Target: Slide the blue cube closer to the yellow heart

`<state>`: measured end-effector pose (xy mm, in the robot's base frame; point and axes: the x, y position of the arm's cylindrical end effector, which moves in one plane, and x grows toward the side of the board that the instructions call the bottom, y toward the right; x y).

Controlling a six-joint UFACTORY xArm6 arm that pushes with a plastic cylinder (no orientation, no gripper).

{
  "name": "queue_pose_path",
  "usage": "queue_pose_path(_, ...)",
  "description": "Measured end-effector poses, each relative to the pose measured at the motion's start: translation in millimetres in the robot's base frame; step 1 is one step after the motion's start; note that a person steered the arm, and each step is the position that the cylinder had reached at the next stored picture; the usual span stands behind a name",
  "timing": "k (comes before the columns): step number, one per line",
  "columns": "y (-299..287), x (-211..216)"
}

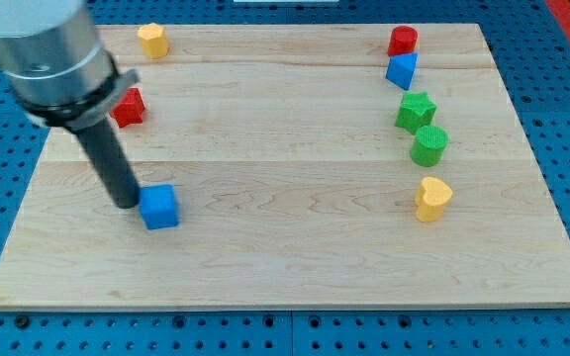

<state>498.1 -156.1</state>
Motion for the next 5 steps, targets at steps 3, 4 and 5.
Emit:
queue_pose_path(3,44,30)
queue_pose_path(4,54,41)
queue_pose_path(5,56,52)
